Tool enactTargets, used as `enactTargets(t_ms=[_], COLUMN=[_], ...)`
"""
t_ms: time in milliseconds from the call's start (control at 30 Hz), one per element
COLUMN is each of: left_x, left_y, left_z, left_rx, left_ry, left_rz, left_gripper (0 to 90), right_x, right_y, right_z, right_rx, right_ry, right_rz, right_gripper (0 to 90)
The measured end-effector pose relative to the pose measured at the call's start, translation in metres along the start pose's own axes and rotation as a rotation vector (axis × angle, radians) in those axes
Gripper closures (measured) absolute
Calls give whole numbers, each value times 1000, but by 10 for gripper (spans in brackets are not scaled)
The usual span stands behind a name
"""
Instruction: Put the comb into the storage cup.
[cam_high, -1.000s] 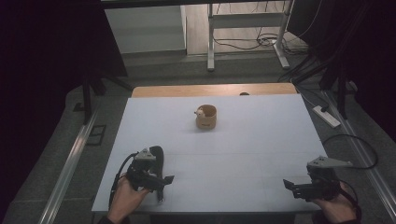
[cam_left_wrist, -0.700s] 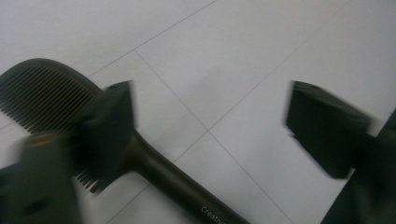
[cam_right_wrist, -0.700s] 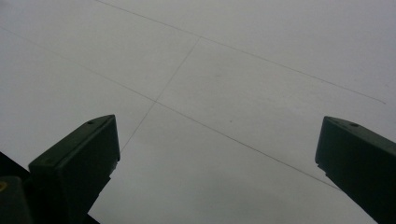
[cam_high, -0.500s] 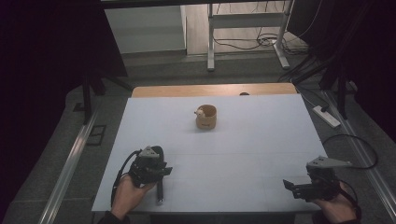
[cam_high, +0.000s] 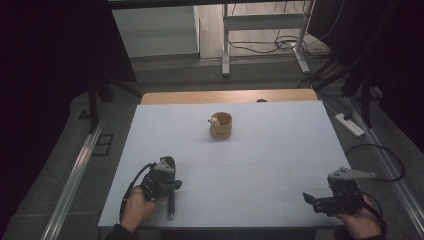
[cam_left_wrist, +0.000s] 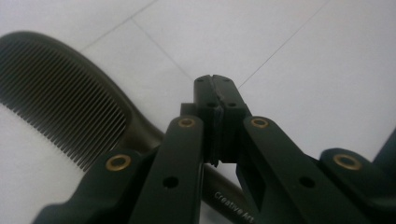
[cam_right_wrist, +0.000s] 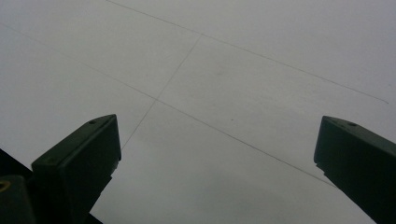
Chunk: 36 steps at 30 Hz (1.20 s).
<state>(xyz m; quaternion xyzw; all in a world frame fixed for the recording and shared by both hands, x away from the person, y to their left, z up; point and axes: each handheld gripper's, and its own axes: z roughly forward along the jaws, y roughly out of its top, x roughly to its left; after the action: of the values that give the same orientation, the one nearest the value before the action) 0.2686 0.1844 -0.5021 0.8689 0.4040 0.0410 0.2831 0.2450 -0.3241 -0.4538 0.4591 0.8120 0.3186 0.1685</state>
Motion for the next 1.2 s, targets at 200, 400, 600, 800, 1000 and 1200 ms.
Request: enactTargets(t_ms=[200, 400, 600, 800, 1000, 1200], left_x=[2, 3, 7, 11, 16, 25], left_y=[-3, -4, -7, -10, -14, -19], left_z=[8, 11, 11, 9, 6, 1], left_rx=[49, 88, 119, 133, 149, 153], left_ry=[-15, -22, -23, -11, 2, 26], left_rz=[-9, -25, -53, -75, -92, -117], left_gripper=[884, 884, 884, 884, 884, 884], right_x=[0, 0, 1, 1, 1, 1], right_y=[0, 0, 0, 0, 0, 0], right_z=[0, 0, 1, 1, 1, 1], right_rx=[2, 4, 6, 7, 9, 10], right_ry=[0, -1, -1, -1, -1, -1], right_rz=[-2, -4, -7, -9, -9, -9], right_gripper=[12, 13, 14, 15, 16, 18])
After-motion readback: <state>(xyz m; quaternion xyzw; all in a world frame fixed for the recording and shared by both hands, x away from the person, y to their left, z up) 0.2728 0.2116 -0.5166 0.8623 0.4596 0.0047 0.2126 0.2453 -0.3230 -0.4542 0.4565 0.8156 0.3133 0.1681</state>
